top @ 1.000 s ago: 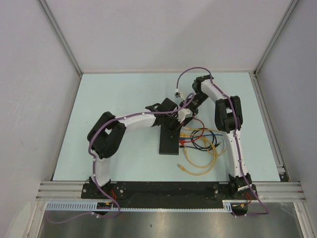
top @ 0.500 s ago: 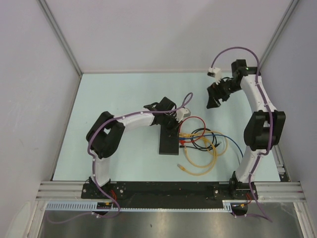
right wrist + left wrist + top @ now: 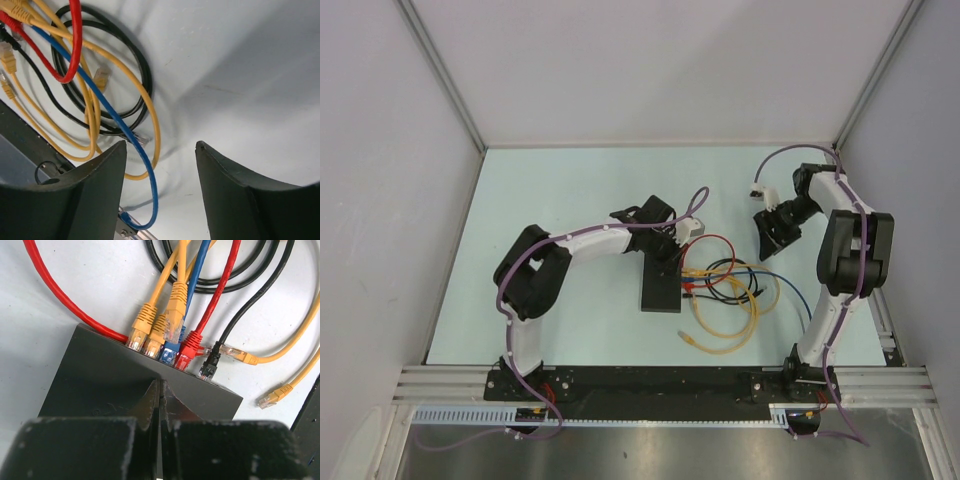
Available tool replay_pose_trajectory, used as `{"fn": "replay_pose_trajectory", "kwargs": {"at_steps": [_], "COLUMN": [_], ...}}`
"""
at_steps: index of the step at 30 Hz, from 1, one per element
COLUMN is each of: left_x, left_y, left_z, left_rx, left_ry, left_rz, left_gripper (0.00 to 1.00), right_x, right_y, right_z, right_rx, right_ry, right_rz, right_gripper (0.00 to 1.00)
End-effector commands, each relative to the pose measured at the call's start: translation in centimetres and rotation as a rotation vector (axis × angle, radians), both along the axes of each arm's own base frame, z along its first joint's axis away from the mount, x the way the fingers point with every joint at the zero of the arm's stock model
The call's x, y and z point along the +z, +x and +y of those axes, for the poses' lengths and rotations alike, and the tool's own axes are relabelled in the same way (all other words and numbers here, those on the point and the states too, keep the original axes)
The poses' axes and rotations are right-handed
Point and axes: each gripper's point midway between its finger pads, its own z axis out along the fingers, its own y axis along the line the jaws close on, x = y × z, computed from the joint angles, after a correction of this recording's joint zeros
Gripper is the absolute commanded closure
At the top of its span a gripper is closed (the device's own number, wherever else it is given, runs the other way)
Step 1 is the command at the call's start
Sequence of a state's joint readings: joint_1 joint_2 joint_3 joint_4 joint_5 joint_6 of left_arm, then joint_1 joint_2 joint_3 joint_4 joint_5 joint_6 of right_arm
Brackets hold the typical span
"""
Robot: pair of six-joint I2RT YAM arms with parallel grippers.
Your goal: Pull the plug from the switch port
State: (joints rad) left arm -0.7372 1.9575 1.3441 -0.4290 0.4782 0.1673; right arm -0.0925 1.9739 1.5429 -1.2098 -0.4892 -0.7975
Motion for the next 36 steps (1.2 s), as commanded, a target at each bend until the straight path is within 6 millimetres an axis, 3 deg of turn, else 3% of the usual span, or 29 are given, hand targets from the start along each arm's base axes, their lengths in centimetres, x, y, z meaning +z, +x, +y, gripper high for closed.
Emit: {"fn": "replay_pose_trajectory", "kwargs": {"at_steps": [1, 10, 19, 24, 28, 32, 36], "left_x": [-0.3, -0.4, -1.0, -1.1, -1.1, -1.1, -1.3], "left_y": [0.0, -0.2, -0.5, -0.5, -0.4, -0.5, -0.5], "left_z": [1.2, 1.4, 1.3, 1.3, 1.5, 1.5, 1.4], "left_rx": [0.007, 0.005, -0.008, -0.009, -0.009, -0.01, -0.012], "left_ry": [0.044, 0.051, 0.067, 0.068, 0.075, 0.075, 0.076], "left_rz": [-0.014, -0.018, -0.021, -0.021, -0.031, -0.032, -0.025], "left_gripper": [0.99, 1.0, 0.99, 0.99, 0.99, 0.99, 0.99], "right_x": [-0.1, -2.5, -4.0, -4.3, -2.2, 3.4, 6.5], "right_y": [-2.1, -1.5, -1.7, -1.8, -0.4, 3.8, 7.1], "right_z": [1.1, 1.0, 1.2, 1.0, -1.1, -4.8, -8.1], "right_rx": [0.023, -0.059, -0.035, -0.01, -0.013, -0.015, -0.007], "right_ry": [0.053, 0.045, 0.021, 0.003, -0.037, -0.104, -0.225], "right_rz": [0.072, 0.133, 0.157, 0.168, 0.11, -0.082, -0.202], "right_gripper": [0.38, 0.51, 0.6, 0.82, 0.97, 1.0, 1.0]}}
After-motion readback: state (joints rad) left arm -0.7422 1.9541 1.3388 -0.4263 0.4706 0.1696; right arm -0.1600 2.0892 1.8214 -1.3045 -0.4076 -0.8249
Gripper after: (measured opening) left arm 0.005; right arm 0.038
